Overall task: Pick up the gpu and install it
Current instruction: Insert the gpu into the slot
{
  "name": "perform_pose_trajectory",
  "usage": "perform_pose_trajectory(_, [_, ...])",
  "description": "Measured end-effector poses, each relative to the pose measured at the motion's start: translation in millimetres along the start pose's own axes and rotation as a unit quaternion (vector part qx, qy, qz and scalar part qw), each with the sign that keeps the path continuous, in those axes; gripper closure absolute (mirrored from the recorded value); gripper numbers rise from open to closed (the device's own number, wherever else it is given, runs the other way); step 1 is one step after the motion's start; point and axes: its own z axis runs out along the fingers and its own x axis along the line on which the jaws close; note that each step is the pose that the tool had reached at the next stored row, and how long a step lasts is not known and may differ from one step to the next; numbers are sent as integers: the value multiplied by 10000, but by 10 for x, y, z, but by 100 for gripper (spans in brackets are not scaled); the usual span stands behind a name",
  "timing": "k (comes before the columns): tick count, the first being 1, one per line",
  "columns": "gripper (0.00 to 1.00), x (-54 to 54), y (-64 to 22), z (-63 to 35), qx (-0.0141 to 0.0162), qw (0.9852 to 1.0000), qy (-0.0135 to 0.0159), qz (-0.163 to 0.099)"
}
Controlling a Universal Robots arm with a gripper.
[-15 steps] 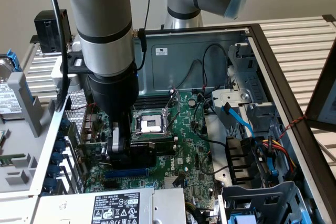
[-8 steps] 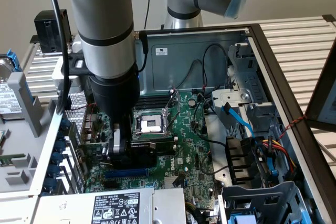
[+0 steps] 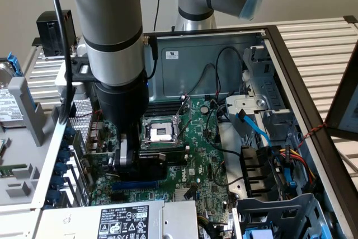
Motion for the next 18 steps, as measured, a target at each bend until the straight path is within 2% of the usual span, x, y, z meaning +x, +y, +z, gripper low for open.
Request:
perform_pose_trajectory(12, [73,23,-25,0,-5,10000,-4,76])
perform_pose_trajectory(18, [73,19,-28,0,-30,10000,-1,77])
